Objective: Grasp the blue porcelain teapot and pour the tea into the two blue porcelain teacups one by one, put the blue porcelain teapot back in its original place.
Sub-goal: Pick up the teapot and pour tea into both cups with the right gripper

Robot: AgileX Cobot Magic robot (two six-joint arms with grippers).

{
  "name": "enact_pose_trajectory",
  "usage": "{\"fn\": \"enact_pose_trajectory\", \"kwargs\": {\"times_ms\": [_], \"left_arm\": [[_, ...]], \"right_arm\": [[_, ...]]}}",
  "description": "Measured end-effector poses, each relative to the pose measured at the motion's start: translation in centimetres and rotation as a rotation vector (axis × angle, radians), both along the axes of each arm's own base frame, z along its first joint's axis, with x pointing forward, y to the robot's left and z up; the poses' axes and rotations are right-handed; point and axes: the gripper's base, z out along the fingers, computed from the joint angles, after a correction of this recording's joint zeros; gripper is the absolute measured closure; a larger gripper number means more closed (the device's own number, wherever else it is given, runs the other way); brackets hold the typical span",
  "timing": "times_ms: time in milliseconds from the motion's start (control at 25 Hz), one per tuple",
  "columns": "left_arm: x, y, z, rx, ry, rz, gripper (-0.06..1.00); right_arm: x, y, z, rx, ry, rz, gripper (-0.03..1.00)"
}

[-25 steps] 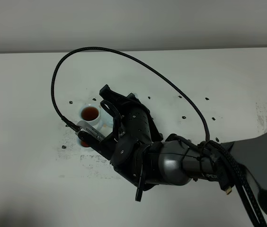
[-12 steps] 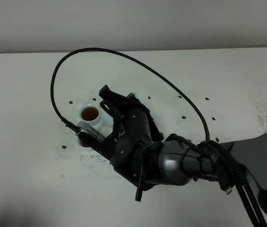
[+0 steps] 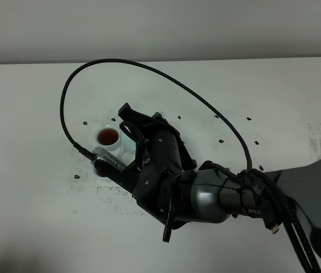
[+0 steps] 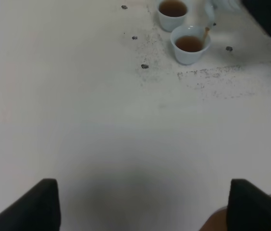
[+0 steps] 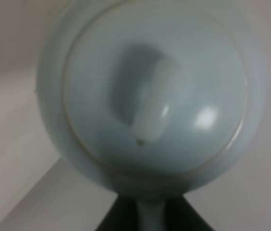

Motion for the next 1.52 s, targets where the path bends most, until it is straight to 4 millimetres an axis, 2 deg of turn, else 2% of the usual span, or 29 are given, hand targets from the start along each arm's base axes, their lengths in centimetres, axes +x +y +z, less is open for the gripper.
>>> {"fn": "enact_pose_trajectory", "kwargs": {"times_ms": [1520], "left_arm": [[0.0,0.0,0.0,-0.001,0.0,0.001,0.27]], "right_arm": [[0.0,0.01,0.0,0.072,0.0,-0.029,0.93]]}}
